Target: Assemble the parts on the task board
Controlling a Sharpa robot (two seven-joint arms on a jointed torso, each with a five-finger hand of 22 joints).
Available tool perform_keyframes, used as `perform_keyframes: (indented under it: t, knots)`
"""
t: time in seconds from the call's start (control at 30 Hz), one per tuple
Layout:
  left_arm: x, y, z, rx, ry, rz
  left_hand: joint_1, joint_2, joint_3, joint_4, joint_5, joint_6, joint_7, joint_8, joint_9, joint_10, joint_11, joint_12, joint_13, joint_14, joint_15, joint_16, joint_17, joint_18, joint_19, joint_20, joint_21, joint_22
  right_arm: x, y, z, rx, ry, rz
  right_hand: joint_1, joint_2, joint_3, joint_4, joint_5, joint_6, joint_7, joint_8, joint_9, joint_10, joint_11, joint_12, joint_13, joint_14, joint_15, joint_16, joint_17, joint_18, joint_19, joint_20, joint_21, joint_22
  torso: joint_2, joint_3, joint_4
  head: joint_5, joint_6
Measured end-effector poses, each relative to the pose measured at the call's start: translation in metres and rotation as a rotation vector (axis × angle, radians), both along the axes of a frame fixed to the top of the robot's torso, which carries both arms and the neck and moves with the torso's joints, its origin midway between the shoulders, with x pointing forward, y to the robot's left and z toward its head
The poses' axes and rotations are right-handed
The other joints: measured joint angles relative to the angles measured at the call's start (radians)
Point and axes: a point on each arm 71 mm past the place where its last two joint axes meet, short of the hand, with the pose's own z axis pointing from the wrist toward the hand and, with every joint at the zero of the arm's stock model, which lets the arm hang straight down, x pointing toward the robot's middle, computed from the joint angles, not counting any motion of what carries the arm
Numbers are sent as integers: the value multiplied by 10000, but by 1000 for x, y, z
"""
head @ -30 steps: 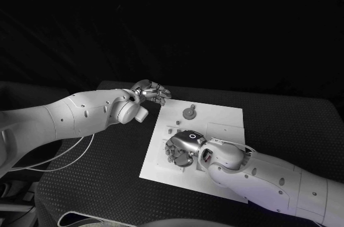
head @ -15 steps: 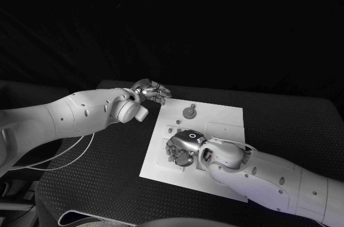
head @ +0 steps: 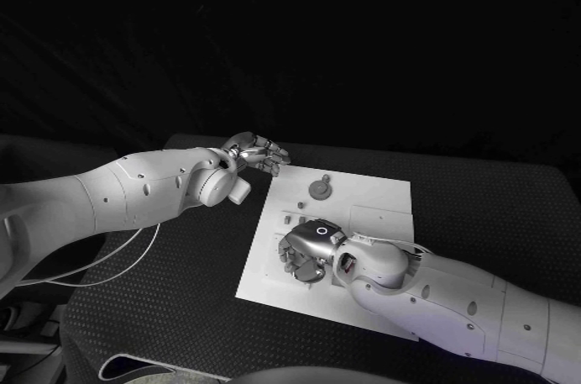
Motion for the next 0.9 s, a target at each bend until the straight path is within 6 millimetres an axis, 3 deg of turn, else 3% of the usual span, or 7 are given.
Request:
perform_keyframes:
  t: [0.3,0.4,0.57,0.6,0.63,0.9]
  knots:
    - [0,0,0,-3,3,-11,0,0,0,0,0,0,0,0,1,1,0,0,1,0,0,0,-1,-5,0,0,0,-5,-1,2,0,-31,-107,87,-2,-3,-13,-12,-36,-1,0,-2,15,-1,-2,-39,214,-27,23,50,-20,-11,-45,0,12,5,0,1,0,-5,-9]
    - [0,0,0,-2,4,-11,0,0,0,0,0,0,0,0,1,1,-1,0,1,0,0,0,-1,-8,0,0,0,-5,-1,2,0,-11,-63,88,-98,-317,-113,-20,8,-104,103,-124,35,-38,-4,-168,549,-185,69,89,-45,-8,-153,7,38,27,0,1,0,-12,-9]
    - [0,0,0,0,6,-5,0,0,0,0,0,0,0,0,1,1,-1,0,1,0,0,0,7,-25,0,0,0,-5,-2,2,0,72,47,82,-312,-655,-520,30,39,-323,218,-255,15,-350,167,-240,533,-407,144,153,-81,-2,-348,90,41,26,0,1,-7,-39,-8]
    - [0,0,0,-1,6,-6,0,0,0,0,0,0,0,0,1,1,-1,0,1,0,0,0,7,-49,0,0,0,-5,-2,2,0,96,72,101,-329,-673,-646,1,38,-324,219,-291,11,-399,145,-241,519,-447,144,177,-82,185,-365,105,41,9,1,0,-7,-41,-5]
    - [0,0,0,-2,7,-9,0,0,0,0,0,0,0,0,1,1,-1,0,1,0,0,0,7,-50,0,0,0,-5,-3,3,-1,115,116,152,-344,-687,-759,-32,38,-345,236,-292,13,-400,145,-251,502,-477,143,197,-83,237,-366,106,33,-31,1,0,-6,-50,-3]
    - [0,1,0,1,10,-1,0,0,0,0,0,0,0,0,1,2,-1,0,1,0,0,0,6,-55,0,0,0,-4,-7,5,-3,201,351,226,-342,-686,-895,-36,37,-407,231,-325,13,-499,120,-284,506,-526,161,251,-99,232,-433,106,73,-4,2,0,-5,-78,3]
